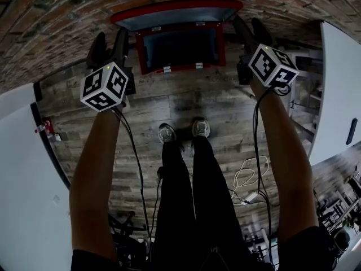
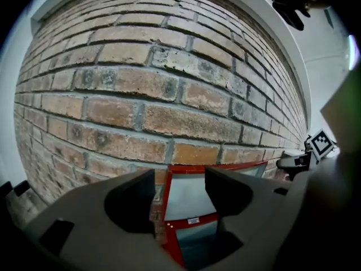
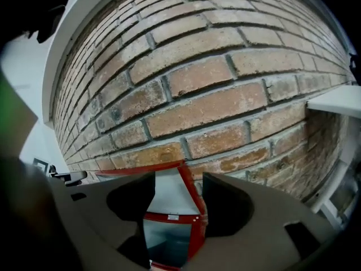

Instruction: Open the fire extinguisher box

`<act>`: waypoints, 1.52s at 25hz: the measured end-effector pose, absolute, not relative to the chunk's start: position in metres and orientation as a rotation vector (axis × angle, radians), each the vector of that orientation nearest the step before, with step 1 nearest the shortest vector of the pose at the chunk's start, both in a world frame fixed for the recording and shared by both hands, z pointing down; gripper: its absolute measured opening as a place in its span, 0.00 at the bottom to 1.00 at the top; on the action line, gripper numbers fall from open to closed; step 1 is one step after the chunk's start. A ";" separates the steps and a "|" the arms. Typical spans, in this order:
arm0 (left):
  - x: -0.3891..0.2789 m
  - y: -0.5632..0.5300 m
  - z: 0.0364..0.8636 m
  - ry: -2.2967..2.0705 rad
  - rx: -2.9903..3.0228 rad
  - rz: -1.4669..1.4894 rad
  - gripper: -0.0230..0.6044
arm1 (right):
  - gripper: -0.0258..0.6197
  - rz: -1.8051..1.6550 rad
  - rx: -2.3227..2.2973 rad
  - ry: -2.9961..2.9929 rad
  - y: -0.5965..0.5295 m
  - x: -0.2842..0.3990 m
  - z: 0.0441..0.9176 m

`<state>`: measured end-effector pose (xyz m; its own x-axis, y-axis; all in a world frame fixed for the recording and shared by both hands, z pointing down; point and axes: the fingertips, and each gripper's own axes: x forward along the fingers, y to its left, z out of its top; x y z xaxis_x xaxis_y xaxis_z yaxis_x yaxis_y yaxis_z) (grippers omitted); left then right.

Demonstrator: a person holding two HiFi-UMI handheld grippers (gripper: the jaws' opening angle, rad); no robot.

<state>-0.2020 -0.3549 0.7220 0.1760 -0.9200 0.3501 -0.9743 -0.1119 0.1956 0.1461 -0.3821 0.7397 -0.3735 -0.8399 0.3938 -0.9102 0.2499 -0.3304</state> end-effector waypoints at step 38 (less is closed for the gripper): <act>-0.160 -0.022 0.202 -1.741 2.528 -0.119 0.11 | 0.07 0.384 1.379 -2.830 -0.055 0.052 0.208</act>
<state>-0.1603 -0.0218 0.2023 0.3554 -0.9344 -0.0240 -0.9289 -0.3560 0.1018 0.0516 -0.0553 0.2084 -0.6215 -0.7794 0.0786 -0.7722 0.5927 -0.2290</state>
